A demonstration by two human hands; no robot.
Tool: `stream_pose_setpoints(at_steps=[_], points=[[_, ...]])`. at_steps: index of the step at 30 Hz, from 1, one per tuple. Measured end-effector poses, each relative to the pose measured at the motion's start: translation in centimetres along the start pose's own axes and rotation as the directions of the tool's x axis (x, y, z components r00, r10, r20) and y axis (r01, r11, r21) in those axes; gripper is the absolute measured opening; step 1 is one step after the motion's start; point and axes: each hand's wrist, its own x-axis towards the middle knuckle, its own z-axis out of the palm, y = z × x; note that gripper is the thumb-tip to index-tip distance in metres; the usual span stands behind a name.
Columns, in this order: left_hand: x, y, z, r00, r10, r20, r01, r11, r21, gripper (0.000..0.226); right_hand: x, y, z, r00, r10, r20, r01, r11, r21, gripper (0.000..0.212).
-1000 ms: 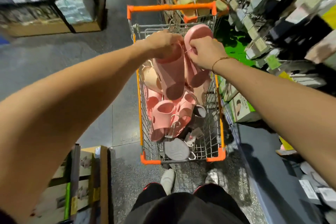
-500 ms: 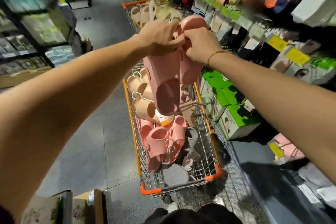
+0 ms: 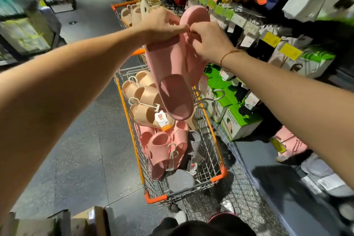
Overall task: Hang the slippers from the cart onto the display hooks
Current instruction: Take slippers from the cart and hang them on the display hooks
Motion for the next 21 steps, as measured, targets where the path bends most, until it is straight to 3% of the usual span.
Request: stream_pose_setpoints(at_steps=[4, 7, 8, 9, 11, 12, 14, 18, 21], points=[[0.4, 0.8, 0.0, 1.0, -0.018, -0.012, 0.018, 1.0, -0.02, 0.047, -1.2, 0.6, 0.3, 0.997, -0.079, -0.019, 0.08, 0.995, 0.061, 0.03], [1.0, 0.3, -0.1, 0.999, -0.036, -0.022, 0.034, 0.998, -0.06, 0.047, -3.4, 3.1, 0.6, 0.988, 0.092, -0.124, -0.067, 0.979, 0.195, 0.036], [1.2, 0.1, -0.2, 0.999, -0.032, -0.035, 0.03, 0.997, -0.066, 0.046, -4.1, 4.0, 0.6, 0.98, 0.196, -0.03, -0.182, 0.949, 0.258, 0.042], [1.5, -0.1, -0.3, 0.998, -0.03, -0.046, 0.027, 0.997, -0.073, 0.044, -4.9, 4.8, 0.5, 0.943, 0.282, 0.177, -0.326, 0.892, 0.315, 0.049], [2.1, -0.2, -0.4, 0.999, -0.025, -0.044, 0.021, 0.996, -0.088, 0.043, -6.6, 5.5, 0.6, 0.697, 0.306, 0.648, -0.607, 0.734, 0.306, 0.061], [2.4, 0.0, -0.4, 0.999, -0.025, -0.044, 0.021, 0.996, -0.085, 0.043, -7.4, 5.6, 0.7, 0.588, 0.277, 0.76, -0.669, 0.694, 0.265, 0.068], [3.0, 0.7, -0.2, 0.999, -0.022, -0.048, 0.019, 0.998, -0.061, 0.043, -8.9, 5.3, 1.3, 0.509, 0.222, 0.831, -0.702, 0.666, 0.253, 0.082], [4.0, 2.3, 0.8, 0.999, 0.013, -0.044, -0.014, 1.0, -0.028, 0.043, -10.8, 3.9, 3.6, 0.554, 0.166, 0.816, -0.676, 0.661, 0.324, 0.068], [4.7, 2.9, 1.7, 0.999, 0.041, -0.013, -0.042, 0.997, -0.058, 0.035, -11.0, 3.9, 3.3, 0.59, 0.173, 0.789, -0.643, 0.691, 0.33, 0.037]])
